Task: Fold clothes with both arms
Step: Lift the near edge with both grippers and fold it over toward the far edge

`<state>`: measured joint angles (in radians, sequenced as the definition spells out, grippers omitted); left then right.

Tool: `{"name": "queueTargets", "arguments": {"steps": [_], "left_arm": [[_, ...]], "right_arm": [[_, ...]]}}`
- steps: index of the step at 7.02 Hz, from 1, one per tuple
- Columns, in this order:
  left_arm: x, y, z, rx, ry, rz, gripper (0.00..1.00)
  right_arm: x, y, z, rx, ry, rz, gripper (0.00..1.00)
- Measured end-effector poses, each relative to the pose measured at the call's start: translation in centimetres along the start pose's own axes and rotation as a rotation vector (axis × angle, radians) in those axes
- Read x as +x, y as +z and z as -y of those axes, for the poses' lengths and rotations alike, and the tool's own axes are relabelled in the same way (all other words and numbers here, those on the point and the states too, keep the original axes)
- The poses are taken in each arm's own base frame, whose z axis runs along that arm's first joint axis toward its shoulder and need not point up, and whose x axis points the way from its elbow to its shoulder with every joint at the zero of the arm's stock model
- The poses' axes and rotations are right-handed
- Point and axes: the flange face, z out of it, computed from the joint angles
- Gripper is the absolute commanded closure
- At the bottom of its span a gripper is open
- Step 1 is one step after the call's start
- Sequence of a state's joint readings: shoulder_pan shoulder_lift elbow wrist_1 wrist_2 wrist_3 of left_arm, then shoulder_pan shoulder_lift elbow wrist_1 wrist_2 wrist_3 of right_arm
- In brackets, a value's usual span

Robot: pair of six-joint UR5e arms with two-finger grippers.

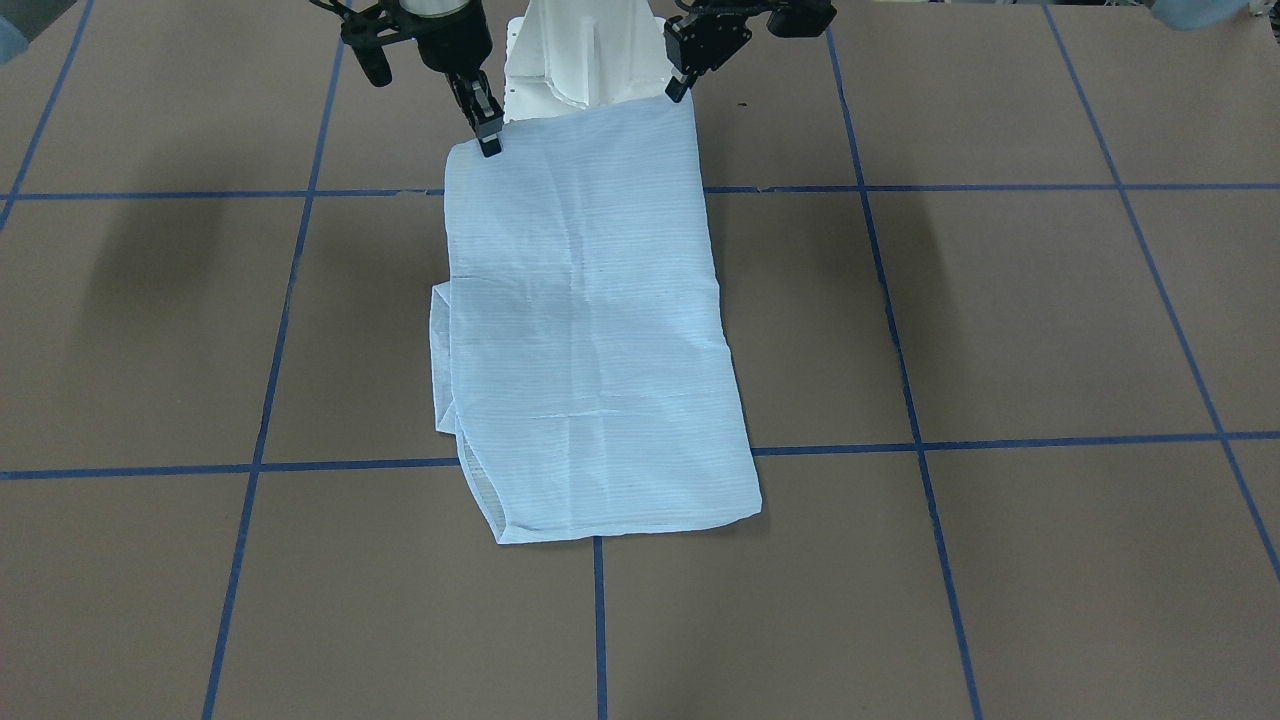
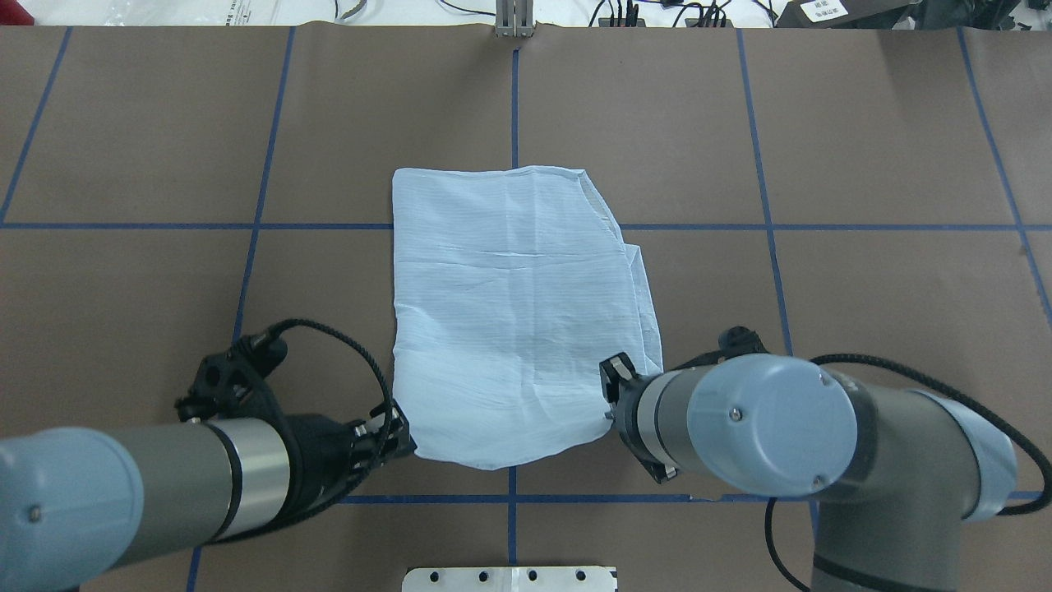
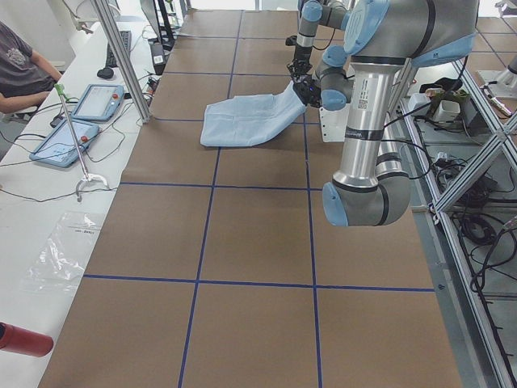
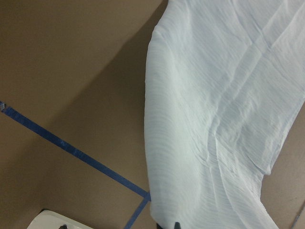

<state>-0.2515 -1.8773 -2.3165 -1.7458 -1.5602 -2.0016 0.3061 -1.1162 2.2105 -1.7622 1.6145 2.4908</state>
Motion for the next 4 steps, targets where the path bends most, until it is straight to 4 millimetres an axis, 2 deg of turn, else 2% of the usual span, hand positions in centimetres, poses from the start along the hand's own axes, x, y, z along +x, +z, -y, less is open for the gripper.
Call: {"name": "queueTargets", "arguments": {"steps": [1,2,3,4], "left_arm": [[2.2,1.2,3.8,0.052,0.060,0.000,1.00],[4.4,3.4,7.9,0.105,0.105,0.017,1.00],[5.9,5.6,12.1,0.160,0.139,0.026,1.00],[6.3,8.3,16.7,0.210,0.167,0.023,1.00]], "right_arm": [[-4.1,0.3,1.1,0.037,-0.017,0.033,1.00],[-8.7,1.6,2.2,0.068,-0.026,0.051,1.00],[-13.4,3.7,3.3,0.082,-0.026,0.057,1.00],[-18.7,6.9,4.6,0.091,-0.025,0.053,1.00]]}}
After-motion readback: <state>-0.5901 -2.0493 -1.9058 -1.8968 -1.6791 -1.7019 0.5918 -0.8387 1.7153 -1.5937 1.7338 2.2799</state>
